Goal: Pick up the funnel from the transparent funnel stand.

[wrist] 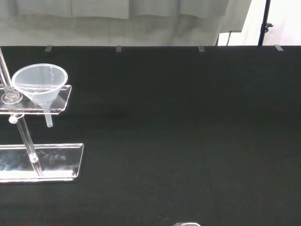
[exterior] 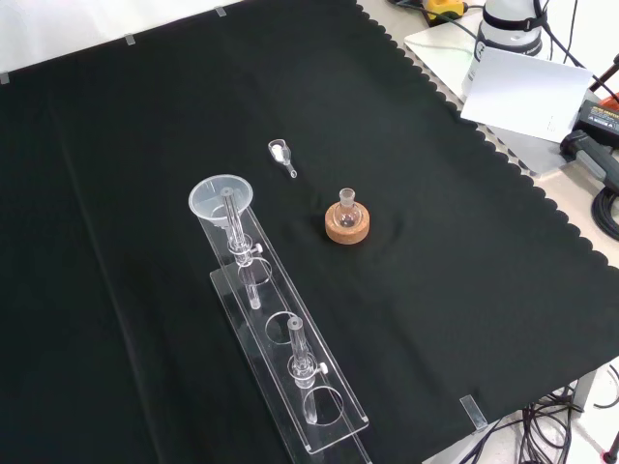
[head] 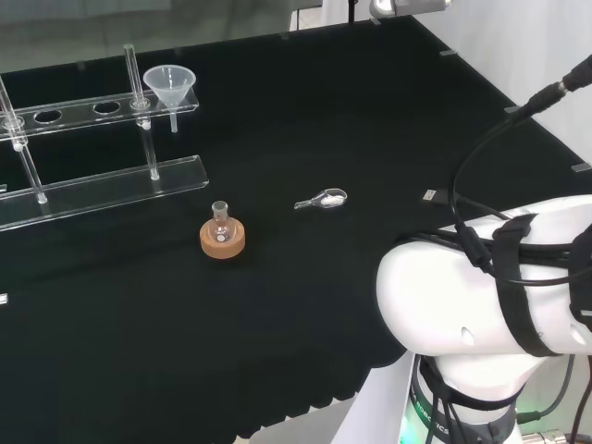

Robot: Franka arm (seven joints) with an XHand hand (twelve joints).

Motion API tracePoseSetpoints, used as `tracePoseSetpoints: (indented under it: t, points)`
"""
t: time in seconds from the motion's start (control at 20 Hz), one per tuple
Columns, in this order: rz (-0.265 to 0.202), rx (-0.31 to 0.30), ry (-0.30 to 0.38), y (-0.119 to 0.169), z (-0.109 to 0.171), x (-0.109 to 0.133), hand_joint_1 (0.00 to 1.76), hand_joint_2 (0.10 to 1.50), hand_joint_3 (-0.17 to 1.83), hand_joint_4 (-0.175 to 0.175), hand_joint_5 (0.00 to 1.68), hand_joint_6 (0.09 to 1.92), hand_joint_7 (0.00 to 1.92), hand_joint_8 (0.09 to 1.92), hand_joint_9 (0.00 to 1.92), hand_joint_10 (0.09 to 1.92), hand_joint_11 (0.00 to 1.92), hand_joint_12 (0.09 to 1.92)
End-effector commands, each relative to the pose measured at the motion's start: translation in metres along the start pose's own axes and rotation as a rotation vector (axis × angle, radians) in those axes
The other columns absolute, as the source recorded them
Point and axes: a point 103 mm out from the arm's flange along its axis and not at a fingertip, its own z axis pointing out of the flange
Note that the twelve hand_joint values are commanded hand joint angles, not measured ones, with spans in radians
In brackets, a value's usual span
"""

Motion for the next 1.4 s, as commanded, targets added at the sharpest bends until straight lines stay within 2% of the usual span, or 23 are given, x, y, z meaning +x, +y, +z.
tracePoseSetpoints:
  t: [0.05,0.1,0.2,0.4,0.55,0.6,0.85,1.05,1.15,1.3,1.4]
  points:
    - [-0.015,-0.02,-0.02,0.001,0.0,0.0,0.14,0.44,0.33,0.044,0.0,0.09,0.0,0.09,0.0,0.09,0.0,0.17]
    - [-0.024,-0.022,-0.03,0.002,0.001,0.0,0.15,0.48,0.25,0.044,0.0,0.09,0.0,0.09,0.0,0.09,0.0,0.09]
    - [-0.034,-0.027,-0.04,0.006,0.002,-0.002,0.17,0.52,0.18,0.044,0.0,0.09,0.0,0.09,0.0,0.09,0.0,0.09]
    - [-0.046,-0.042,-0.052,0.017,0.005,0.0,0.19,0.54,0.15,0.043,0.0,0.09,0.0,0.09,0.0,0.09,0.0,0.09]
    - [-0.061,-0.029,-0.053,0.03,0.01,0.006,0.2,0.54,0.14,0.042,0.0,0.09,0.0,0.09,0.0,0.09,0.0,0.09]
    - [-0.083,-0.03,-0.075,0.036,0.014,0.01,0.2,0.55,0.14,0.042,0.0,0.09,0.0,0.09,0.0,0.09,0.0,0.09]
    - [-0.11,0.023,-0.13,0.071,0.031,0.041,0.23,0.56,0.13,0.041,0.0,0.09,0.0,0.09,0.0,0.09,0.0,0.09]
    - [-0.139,0.032,-0.101,0.096,0.041,0.077,0.25,0.56,0.11,0.035,0.0,0.09,0.0,0.09,0.0,0.09,0.0,0.09]
    - [-0.143,0.026,-0.126,0.109,0.046,0.096,0.27,0.57,0.11,0.033,0.0,0.09,0.0,0.09,0.0,0.09,0.0,0.09]
    - [-0.144,0.038,-0.126,0.128,0.055,0.111,0.28,0.56,0.1,0.033,0.0,0.09,0.0,0.09,0.0,0.09,0.0,0.09]
    - [-0.139,0.043,-0.085,0.137,0.06,0.112,0.28,0.56,0.1,0.033,0.0,0.09,0.0,0.09,0.0,0.09,0.0,0.09]
